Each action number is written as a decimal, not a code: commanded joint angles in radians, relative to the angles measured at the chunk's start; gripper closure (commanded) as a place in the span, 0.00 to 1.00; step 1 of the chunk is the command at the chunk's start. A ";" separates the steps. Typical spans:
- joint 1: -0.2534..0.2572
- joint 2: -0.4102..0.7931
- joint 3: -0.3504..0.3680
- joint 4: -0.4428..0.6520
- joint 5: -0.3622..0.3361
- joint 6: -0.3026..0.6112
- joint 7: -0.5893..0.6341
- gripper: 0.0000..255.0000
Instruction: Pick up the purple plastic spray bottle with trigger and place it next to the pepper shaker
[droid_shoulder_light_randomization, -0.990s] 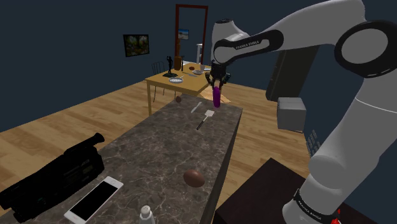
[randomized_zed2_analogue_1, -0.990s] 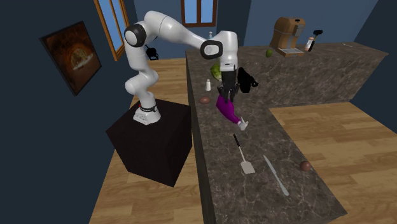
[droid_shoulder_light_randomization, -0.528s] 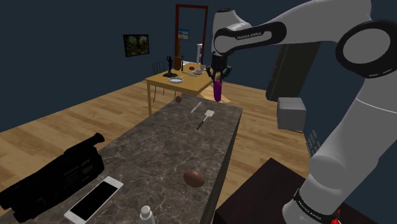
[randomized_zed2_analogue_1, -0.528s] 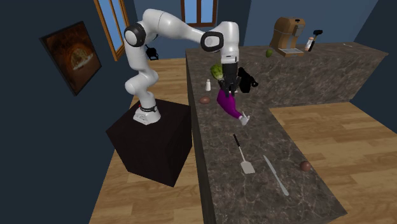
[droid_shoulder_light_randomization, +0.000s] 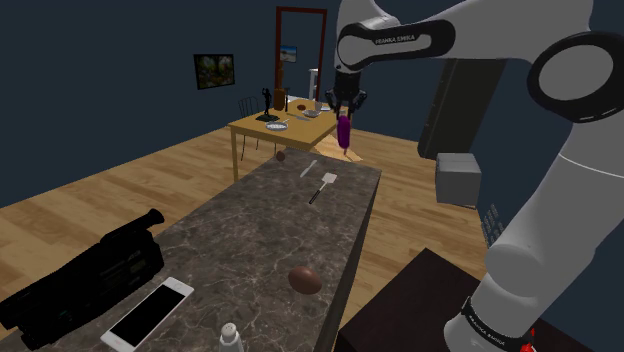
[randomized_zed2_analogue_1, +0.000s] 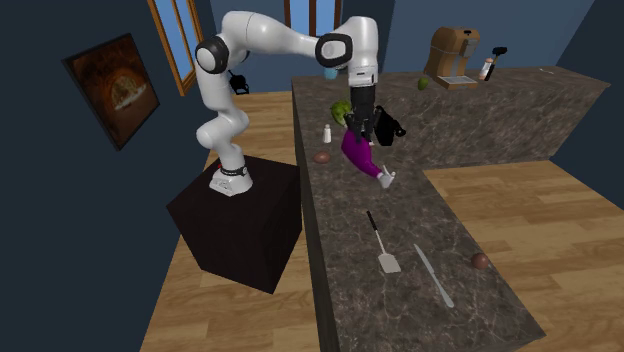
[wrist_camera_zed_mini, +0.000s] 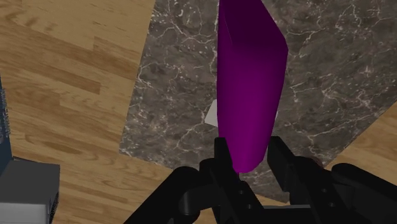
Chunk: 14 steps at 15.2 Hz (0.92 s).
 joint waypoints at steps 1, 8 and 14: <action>0.001 0.006 0.001 0.037 0.001 -0.030 -0.007 1.00; 0.044 -0.103 0.045 -0.059 0.017 -0.062 0.072 1.00; 0.098 -0.210 0.106 -0.159 0.044 -0.093 0.176 1.00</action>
